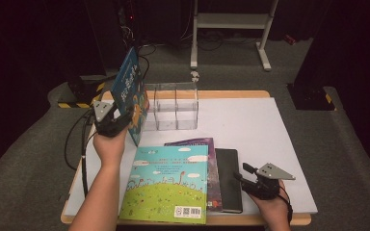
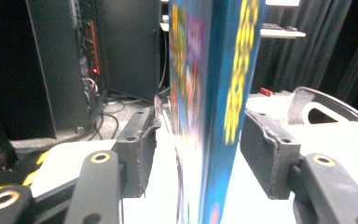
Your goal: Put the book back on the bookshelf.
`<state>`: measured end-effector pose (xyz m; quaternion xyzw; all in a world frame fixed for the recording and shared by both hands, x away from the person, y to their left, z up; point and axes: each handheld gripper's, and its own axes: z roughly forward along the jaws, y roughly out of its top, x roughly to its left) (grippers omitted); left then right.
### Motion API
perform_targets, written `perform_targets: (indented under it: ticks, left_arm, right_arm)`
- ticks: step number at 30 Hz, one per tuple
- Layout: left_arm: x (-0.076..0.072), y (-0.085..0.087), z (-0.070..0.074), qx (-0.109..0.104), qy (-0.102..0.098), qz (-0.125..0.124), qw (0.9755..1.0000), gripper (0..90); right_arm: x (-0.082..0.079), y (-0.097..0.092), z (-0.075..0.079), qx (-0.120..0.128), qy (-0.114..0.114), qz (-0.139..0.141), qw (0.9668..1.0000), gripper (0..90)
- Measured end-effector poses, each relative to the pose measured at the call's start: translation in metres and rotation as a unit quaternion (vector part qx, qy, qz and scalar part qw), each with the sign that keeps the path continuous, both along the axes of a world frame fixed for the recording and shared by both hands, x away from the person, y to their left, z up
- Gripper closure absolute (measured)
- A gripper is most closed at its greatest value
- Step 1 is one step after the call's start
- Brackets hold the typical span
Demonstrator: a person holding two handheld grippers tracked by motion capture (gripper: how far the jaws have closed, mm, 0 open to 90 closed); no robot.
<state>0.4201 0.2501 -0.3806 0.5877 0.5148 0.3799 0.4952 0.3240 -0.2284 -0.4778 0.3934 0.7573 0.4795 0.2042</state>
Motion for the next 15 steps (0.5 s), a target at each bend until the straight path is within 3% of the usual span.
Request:
perform_targets:
  ticks: [5, 9, 13, 15]
  left_arm:
    - [-0.017, 0.008, -0.016, -0.015, 0.028, -0.030, 0.9991, 43.2]
    - [-0.030, 0.015, -0.033, -0.016, 0.061, -0.054, 0.9965, 43.2]
    - [-0.040, 0.019, -0.052, -0.020, 0.084, -0.073, 0.9936, 43.6]
    - [-0.045, 0.020, -0.061, -0.013, 0.094, -0.079, 0.9923, 43.2]
  right_arm:
    - [0.001, 0.002, -0.002, -0.004, 0.002, 0.002, 1.0000, 43.8]
    - [0.001, 0.002, -0.003, -0.004, -0.002, 0.003, 1.0000, 41.8]
    - [0.003, 0.003, -0.006, -0.005, 0.001, -0.001, 1.0000, 40.6]
    - [0.003, 0.003, -0.008, -0.009, 0.003, -0.005, 0.9999, 41.2]
